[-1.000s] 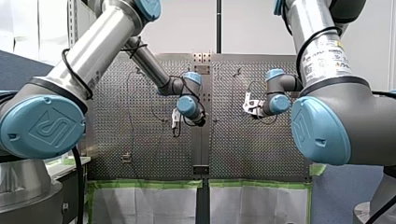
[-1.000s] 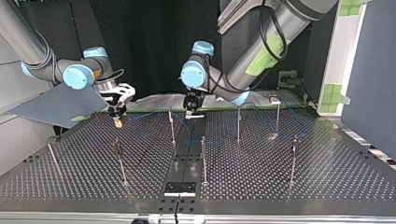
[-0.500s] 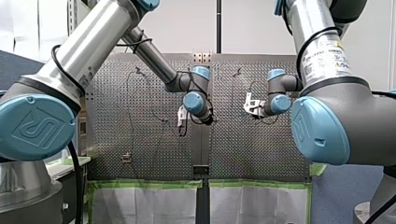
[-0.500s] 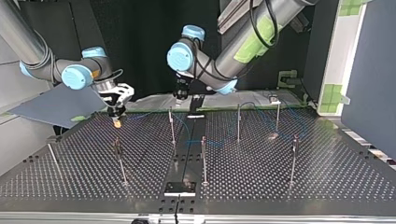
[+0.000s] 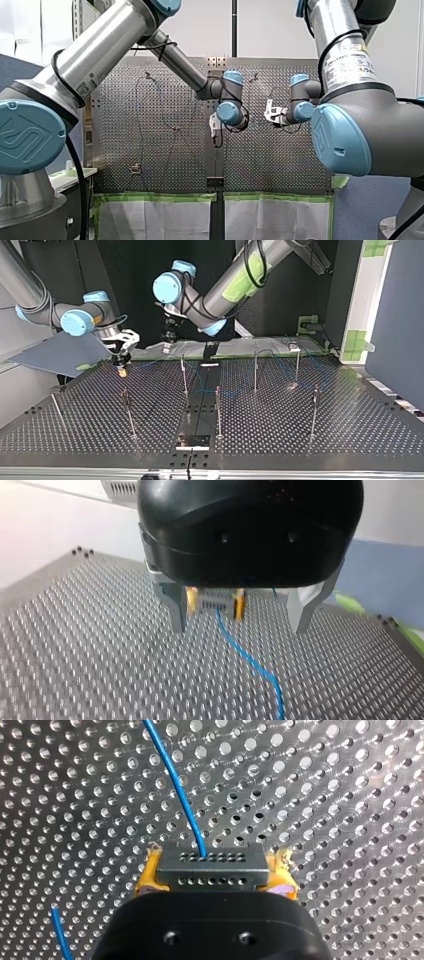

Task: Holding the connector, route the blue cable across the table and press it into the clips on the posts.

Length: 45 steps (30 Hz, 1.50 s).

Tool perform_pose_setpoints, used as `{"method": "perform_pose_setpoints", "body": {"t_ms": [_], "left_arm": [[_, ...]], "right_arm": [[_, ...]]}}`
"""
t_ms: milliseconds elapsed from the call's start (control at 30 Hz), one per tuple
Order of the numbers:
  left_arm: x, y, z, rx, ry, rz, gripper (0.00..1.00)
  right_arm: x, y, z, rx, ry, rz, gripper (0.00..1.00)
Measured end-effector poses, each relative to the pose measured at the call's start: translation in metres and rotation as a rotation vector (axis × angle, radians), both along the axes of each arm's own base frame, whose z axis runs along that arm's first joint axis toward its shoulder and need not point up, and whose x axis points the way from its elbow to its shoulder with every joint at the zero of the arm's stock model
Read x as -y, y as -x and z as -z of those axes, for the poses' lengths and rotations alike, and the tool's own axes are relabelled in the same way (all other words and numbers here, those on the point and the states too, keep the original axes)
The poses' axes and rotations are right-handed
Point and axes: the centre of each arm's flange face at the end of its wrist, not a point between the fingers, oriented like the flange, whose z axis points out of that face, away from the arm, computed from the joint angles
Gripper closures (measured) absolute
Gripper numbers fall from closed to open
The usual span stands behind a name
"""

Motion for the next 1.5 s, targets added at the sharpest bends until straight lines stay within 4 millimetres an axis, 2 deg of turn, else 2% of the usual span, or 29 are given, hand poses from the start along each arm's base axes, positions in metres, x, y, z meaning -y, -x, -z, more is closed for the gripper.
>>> {"method": "perform_pose_setpoints", "body": {"t_ms": [133, 267, 833, 1267, 1367, 1500], "left_arm": [[0.019, 0.01, 0.002, -0.006, -0.001, 0.014, 0.0], [0.026, 0.008, 0.012, -0.026, -0.015, 0.0, 0.0], [0.038, -0.036, 0.052, -0.043, -0.034, -0.069, 0.0], [0.043, -0.071, 0.018, 0.024, 0.038, -0.126, 0.0], [0.042, -0.074, 0.019, 0.021, 0.037, -0.128, 0.0], [0.04, -0.076, 0.033, 0.001, 0.019, -0.119, 0.0]], "right_arm": [[0.001, 0.002, 0.0, 0.0, 0.001, -0.009, 1.0], [0.001, 0.002, 0.0, -0.003, 0.002, -0.02, 1.0], [0.003, 0.007, 0.001, -0.005, 0.001, -0.028, 1.0], [0.004, 0.01, 0.001, -0.005, 0.004, -0.026, 1.0], [0.004, 0.01, 0.001, -0.004, 0.004, -0.026, 1.0], [0.005, 0.01, 0.001, -0.003, 0.004, -0.029, 1.0]]}}
